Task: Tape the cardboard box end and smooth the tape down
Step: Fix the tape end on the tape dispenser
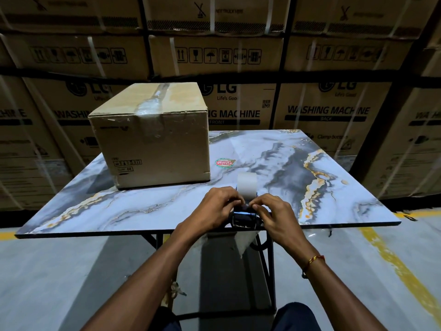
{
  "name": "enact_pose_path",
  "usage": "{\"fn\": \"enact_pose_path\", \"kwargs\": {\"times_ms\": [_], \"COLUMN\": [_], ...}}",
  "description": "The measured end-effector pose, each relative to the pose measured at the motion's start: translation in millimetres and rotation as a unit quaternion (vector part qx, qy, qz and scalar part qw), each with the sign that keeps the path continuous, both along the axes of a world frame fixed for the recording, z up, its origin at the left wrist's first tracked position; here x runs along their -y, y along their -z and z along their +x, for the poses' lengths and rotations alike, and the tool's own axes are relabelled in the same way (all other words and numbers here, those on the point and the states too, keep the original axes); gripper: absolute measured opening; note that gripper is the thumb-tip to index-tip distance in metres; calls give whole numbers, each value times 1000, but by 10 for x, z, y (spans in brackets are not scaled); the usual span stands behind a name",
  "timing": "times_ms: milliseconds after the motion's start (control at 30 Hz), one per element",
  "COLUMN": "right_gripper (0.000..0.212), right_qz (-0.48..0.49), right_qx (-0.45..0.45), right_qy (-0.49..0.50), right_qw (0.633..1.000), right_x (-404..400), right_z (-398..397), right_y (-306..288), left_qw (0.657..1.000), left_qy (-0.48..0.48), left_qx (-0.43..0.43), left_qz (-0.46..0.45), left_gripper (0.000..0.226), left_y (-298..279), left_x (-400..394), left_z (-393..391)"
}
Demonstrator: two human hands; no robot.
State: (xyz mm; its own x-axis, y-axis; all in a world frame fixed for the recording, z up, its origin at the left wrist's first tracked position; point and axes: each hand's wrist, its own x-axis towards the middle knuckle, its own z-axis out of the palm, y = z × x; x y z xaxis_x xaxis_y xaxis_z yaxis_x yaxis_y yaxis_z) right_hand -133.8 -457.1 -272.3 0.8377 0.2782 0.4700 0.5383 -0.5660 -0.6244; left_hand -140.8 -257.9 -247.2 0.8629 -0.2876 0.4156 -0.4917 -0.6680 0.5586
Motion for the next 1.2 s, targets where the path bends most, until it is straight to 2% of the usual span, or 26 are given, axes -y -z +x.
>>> {"fn": "enact_pose_path", "kwargs": {"times_ms": [167, 433, 533, 667, 933, 1200], "right_gripper": [14, 9, 20, 3, 4, 12], "right_qz": [34, 56, 81, -13, -53, -89], "right_qx": [-15, -39, -51, 9, -1, 10], "right_qy": [-1, -20, -13, 14, -7, -1], "right_qw": [999, 997, 995, 1000, 999, 996], "right_x": [4, 15, 15, 9, 40, 26], "right_z": [-21, -71, -105, -72, -39, -23], "right_y": [35, 25, -16, -27, -107, -116], "left_qw": [982, 977, 978, 985, 996, 995], "left_qy": [-7, -37, -33, -28, -37, -44], "left_qx": [-93, -73, -70, -57, 11, 39], "left_qz": [-162, -195, -192, -161, -81, -86], "left_gripper": [15, 6, 7, 5, 6, 6], "left_y": [71, 238, 239, 245, 197, 217], "left_x": [-44, 35, 31, 14, 2, 21], "left_z": [-87, -109, -109, -114, -48, -80]}}
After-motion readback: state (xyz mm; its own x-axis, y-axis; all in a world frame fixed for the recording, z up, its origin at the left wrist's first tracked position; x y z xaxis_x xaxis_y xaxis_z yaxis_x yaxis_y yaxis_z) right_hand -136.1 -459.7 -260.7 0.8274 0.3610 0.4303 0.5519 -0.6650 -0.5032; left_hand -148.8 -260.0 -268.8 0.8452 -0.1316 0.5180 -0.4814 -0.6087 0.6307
